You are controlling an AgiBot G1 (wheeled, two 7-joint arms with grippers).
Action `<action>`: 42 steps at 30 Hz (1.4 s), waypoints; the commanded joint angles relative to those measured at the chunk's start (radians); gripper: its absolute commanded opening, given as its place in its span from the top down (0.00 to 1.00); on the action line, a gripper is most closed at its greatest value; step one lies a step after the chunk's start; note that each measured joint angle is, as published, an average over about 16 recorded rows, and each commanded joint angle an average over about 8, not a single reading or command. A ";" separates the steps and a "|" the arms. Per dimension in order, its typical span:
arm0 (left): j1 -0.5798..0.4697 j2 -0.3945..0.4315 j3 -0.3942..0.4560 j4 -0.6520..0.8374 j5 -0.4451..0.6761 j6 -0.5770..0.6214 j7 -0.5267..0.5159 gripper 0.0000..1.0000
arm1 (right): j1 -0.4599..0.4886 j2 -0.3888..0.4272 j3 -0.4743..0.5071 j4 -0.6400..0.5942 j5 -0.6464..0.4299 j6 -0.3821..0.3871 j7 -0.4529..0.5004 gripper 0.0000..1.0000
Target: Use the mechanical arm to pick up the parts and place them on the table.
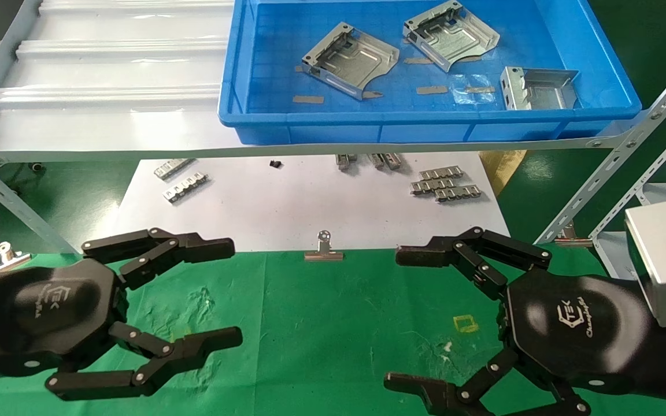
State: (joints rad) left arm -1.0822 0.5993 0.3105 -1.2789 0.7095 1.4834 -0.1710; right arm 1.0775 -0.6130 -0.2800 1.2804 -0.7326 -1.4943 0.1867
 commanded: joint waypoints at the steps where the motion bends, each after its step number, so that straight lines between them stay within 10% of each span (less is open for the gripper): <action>1: 0.000 0.000 0.000 0.000 0.000 0.000 0.000 1.00 | 0.000 0.000 0.000 0.000 0.000 0.000 0.000 0.00; 24: 0.000 0.000 0.000 0.000 0.000 0.000 0.000 1.00 | 0.035 -0.008 -0.004 0.003 -0.028 0.021 0.004 0.00; 32: 0.000 0.000 0.000 0.001 0.000 0.000 0.000 1.00 | 0.349 -0.142 -0.095 -0.106 -0.262 0.148 0.104 0.00; 42: -0.001 0.000 0.001 0.001 0.000 0.000 0.001 1.00 | 0.730 -0.408 -0.255 -0.563 -0.644 0.389 0.150 0.00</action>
State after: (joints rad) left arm -1.0827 0.5992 0.3114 -1.2782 0.7091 1.4836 -0.1705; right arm 1.7853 -1.0147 -0.5242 0.7254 -1.3509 -1.1052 0.3293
